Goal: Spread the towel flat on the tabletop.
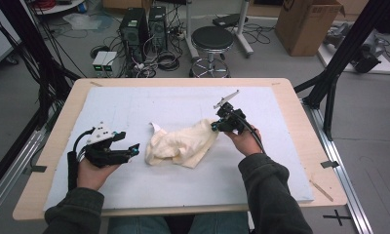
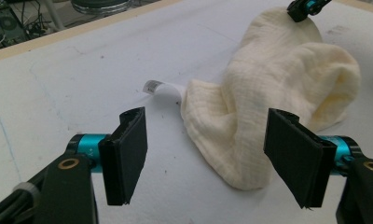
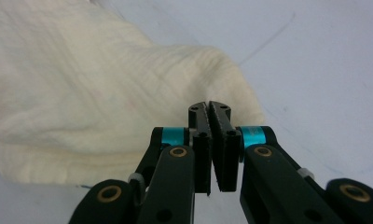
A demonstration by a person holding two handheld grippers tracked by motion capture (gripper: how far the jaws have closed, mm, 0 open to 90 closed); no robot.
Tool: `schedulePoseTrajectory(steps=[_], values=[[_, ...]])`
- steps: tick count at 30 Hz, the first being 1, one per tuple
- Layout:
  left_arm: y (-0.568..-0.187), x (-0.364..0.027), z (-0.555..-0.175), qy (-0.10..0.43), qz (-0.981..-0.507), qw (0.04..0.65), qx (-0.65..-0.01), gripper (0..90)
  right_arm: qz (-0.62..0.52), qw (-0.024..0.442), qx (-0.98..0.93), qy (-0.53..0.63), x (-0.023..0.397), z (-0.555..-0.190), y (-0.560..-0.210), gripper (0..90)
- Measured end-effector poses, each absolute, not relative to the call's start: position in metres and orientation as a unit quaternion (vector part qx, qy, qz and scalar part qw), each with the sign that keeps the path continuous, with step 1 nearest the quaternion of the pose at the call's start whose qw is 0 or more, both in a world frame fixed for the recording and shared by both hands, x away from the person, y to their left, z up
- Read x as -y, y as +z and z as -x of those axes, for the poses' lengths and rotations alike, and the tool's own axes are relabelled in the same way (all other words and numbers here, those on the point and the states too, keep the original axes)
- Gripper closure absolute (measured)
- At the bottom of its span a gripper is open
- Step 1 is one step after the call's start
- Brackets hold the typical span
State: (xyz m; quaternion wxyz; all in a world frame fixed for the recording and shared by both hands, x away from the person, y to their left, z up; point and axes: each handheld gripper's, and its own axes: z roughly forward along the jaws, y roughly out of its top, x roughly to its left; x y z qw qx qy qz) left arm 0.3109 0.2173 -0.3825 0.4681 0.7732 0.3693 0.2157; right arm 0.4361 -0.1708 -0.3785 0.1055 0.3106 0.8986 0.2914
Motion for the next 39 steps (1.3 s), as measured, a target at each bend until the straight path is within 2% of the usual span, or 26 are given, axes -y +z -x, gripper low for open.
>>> schedulePoseTrajectory(steps=[8,15,27,30,37,39], values=[[-0.384,-0.198,-0.346,0.194,-0.783,0.466,-0.363,43.3,-0.312,0.079,-0.906,0.275,0.182,-0.432,-0.399,87.3],[-0.399,-0.182,-0.381,0.172,-0.797,0.449,-0.366,52.8,-0.310,0.082,-0.900,0.295,0.184,-0.425,-0.407,87.1],[-0.429,-0.160,-0.416,0.135,-0.828,0.390,-0.379,58.4,-0.314,0.078,-0.896,0.305,0.180,-0.431,-0.413,86.7],[-0.432,-0.156,-0.416,0.135,-0.835,0.381,-0.373,63.7,-0.315,0.077,-0.895,0.306,0.178,-0.432,-0.415,86.5],[-0.433,-0.152,-0.413,0.154,-0.845,0.363,-0.360,84.0,-0.316,0.076,-0.895,0.306,0.177,-0.433,-0.417,86.3],[-0.432,-0.152,-0.412,0.158,-0.848,0.360,-0.356,85.7,-0.315,0.078,-0.895,0.306,0.176,-0.432,-0.416,86.3]])
